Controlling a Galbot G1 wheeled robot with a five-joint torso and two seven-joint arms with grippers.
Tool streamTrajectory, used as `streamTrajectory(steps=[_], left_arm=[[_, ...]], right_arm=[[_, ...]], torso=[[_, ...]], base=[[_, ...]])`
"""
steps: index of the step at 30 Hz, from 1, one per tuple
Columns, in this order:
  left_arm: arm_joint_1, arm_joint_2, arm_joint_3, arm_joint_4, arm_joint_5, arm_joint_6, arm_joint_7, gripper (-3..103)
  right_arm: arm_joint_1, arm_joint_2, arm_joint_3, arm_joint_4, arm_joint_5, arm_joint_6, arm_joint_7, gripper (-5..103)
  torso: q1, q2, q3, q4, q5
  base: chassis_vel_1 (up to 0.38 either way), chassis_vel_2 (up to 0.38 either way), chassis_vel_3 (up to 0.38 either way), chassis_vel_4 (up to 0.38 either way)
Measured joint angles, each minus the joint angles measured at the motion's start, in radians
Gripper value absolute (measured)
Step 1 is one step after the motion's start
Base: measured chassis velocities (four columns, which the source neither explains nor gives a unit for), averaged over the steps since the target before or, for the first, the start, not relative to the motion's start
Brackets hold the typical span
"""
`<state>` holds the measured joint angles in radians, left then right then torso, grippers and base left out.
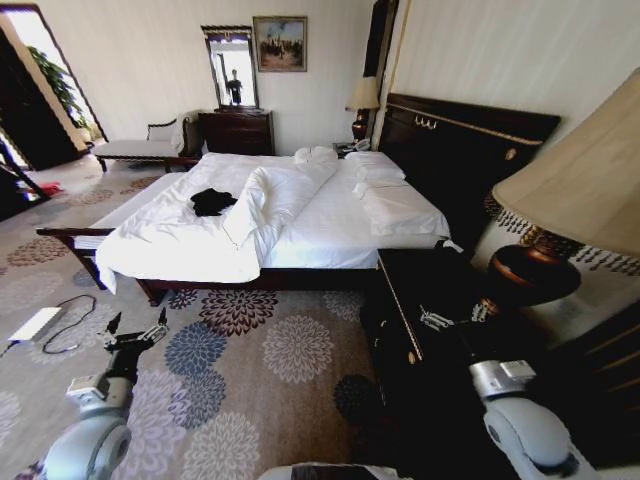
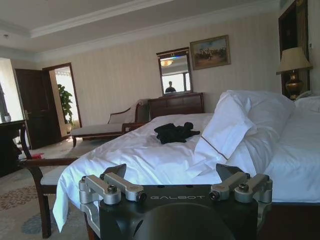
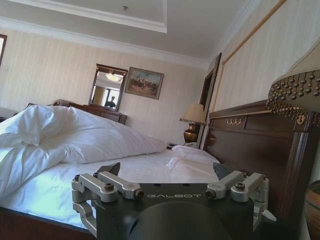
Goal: Fold the clothes on the bed.
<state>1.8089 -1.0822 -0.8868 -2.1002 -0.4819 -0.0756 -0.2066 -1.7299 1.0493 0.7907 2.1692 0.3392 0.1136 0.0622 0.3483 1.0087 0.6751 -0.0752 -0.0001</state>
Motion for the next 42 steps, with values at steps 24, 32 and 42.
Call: streamTrajectory(steps=[24, 32, 42], left_arm=[[-0.02, 0.009, 0.02, 0.002, -0.029, -0.068, 0.044, 100], [0.0, 0.0, 0.024, -0.003, -0.032, -0.074, 0.047, 100], [-0.003, 0.003, 0.027, -0.004, -0.049, -0.071, 0.047, 100]], right_arm=[[0.015, -0.018, -0.008, -0.022, 0.039, 0.009, 0.004, 100], [0.007, -0.012, -0.015, -0.023, 0.031, 0.015, -0.001, 100], [0.005, -0.006, -0.025, -0.024, 0.024, 0.015, -0.005, 100]], torso=[[0.0, 0.0, 0.0, -0.0001, 0.0001], [0.0, 0.0, 0.0, -0.0001, 0.0001], [0.0, 0.0, 0.0, 0.0, 0.0]], base=[[0.0, 0.0, 0.0, 0.0], [0.0, 0.0, 0.0, 0.0], [-0.01, 0.009, 0.01, -0.01]])
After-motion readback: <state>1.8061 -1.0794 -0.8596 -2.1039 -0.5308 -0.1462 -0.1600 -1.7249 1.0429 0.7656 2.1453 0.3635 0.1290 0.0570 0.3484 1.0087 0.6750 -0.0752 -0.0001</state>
